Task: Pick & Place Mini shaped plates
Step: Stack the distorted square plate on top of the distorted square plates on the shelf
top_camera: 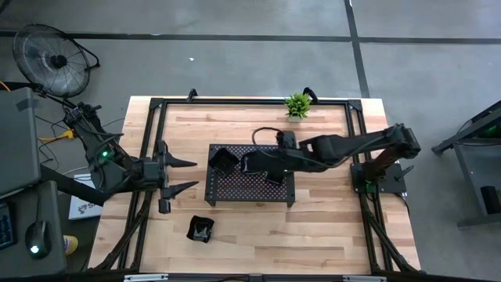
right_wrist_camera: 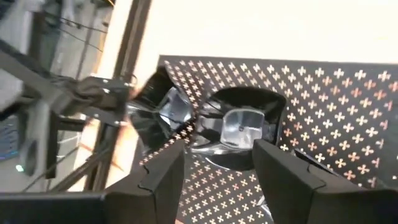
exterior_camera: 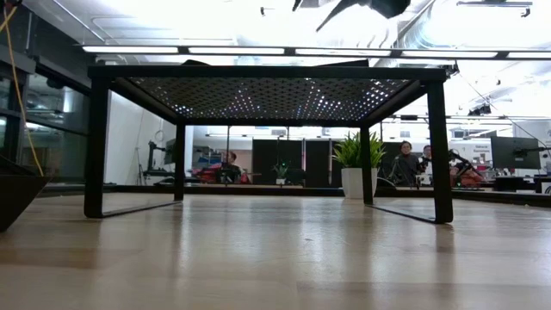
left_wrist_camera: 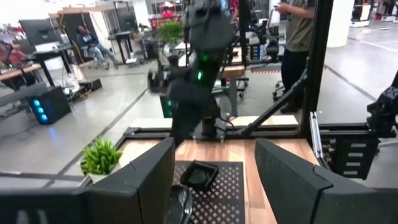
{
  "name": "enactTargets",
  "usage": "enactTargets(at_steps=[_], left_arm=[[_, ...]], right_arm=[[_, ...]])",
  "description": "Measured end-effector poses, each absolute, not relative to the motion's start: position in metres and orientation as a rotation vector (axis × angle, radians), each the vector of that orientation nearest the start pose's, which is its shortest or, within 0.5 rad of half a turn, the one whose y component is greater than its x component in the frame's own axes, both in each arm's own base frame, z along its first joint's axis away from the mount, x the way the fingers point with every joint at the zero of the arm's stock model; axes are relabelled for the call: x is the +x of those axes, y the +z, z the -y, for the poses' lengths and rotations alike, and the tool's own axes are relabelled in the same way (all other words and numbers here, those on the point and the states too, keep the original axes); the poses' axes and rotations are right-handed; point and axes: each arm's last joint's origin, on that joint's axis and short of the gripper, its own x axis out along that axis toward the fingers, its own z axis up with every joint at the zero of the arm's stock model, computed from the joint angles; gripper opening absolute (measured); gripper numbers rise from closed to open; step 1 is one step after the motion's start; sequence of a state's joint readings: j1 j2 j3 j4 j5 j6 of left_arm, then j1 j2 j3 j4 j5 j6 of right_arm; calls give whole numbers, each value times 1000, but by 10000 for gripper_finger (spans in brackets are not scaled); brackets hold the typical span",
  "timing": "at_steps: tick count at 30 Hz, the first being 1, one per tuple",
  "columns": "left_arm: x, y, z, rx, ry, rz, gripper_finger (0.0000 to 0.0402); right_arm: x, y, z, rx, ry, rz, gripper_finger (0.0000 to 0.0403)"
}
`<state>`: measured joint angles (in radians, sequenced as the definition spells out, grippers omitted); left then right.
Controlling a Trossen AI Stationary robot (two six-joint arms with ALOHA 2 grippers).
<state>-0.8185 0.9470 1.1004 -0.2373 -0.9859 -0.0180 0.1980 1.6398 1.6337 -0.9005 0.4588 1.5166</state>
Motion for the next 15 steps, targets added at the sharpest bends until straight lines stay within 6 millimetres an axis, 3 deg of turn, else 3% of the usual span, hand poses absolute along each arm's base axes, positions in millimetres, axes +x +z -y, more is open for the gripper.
enactTargets(at_steps=[5, 15], left_arm=[[142, 402, 117, 28, 130, -91, 218], [151, 384, 135, 79, -125, -217, 218]], right_arm=[[319, 372, -62, 1063, -778, -395, 185], [291, 407, -83, 894, -648, -262, 185]])
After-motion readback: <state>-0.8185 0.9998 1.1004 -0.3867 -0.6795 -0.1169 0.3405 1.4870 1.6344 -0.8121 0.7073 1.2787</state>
